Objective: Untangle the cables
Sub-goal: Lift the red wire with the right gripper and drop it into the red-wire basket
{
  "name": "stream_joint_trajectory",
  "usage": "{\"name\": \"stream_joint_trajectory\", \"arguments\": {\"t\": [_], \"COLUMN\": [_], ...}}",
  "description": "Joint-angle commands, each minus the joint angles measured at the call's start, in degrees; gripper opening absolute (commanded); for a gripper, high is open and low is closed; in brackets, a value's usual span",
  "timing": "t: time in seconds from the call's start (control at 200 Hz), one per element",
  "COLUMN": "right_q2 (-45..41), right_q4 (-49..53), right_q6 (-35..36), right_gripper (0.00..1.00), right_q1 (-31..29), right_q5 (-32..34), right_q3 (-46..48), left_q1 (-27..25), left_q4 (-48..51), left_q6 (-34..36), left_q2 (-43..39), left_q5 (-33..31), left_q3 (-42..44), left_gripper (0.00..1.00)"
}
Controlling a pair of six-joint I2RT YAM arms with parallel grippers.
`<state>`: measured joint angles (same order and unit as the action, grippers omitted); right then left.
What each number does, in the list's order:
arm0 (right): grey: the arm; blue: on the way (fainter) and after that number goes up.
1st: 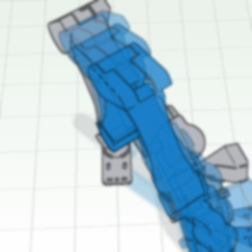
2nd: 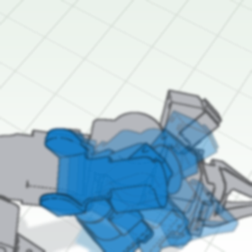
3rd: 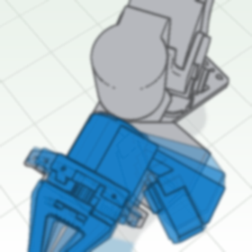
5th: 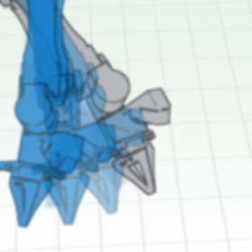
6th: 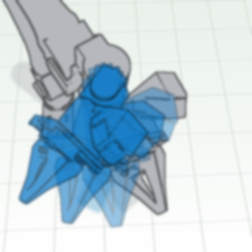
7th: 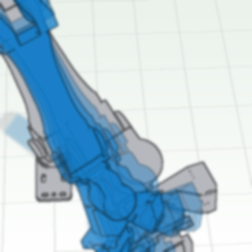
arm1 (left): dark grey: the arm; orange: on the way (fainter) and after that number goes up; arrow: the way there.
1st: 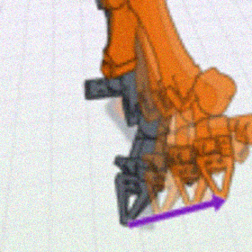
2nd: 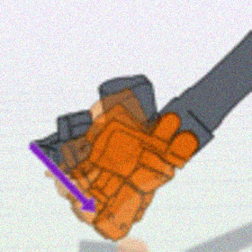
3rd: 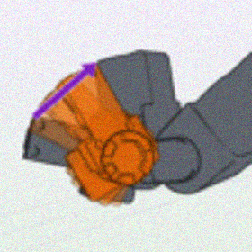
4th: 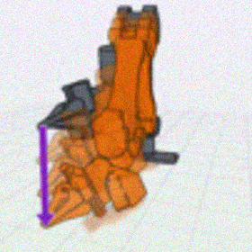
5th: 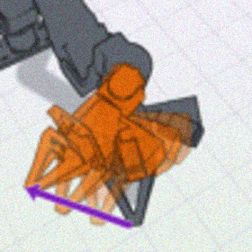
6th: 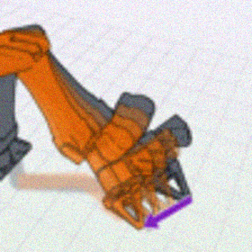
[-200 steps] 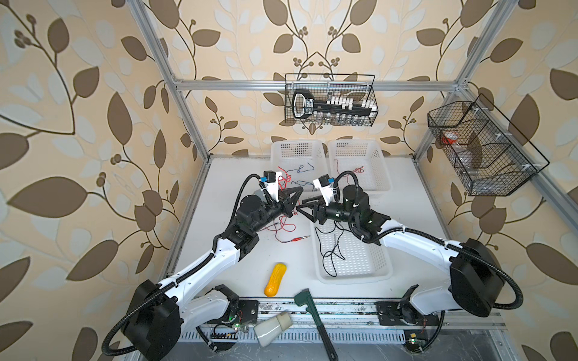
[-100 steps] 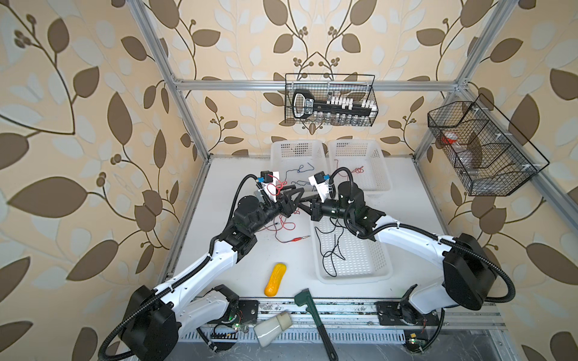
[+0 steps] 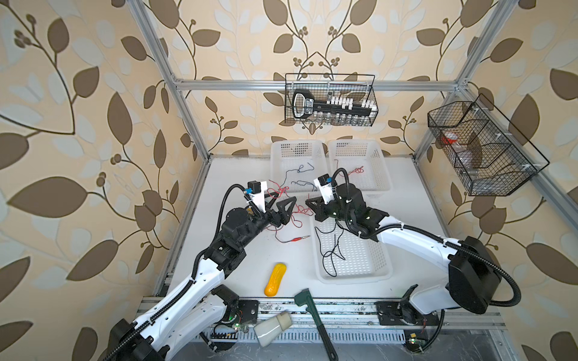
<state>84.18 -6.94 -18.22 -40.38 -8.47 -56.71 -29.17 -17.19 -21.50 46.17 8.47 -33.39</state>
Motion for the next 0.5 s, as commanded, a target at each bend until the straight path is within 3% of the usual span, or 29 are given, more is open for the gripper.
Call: {"name": "stream_joint_trajectory", "arguments": {"t": [0.0,0.495], "right_q2": [-2.3,-4.9], "right_q4": [2.2,6.6], "right_q6": [2.6,4.5], "right_gripper": [0.00,0.00], "right_q1": [-0.2,3.6], "right_q5": [4.7,12.9], "right_q3": [-2.1,-2.4], "left_q1": [0.4,0.4], "left_q4": [1.4,8.7], "left_q6": [1.6,4.6], "left_q2": [-1.9,-10.2], "left_q5": [-2.3,-8.5], "left_q3": [0.6,1.6], "left_gripper": [0.86,0.88]}}
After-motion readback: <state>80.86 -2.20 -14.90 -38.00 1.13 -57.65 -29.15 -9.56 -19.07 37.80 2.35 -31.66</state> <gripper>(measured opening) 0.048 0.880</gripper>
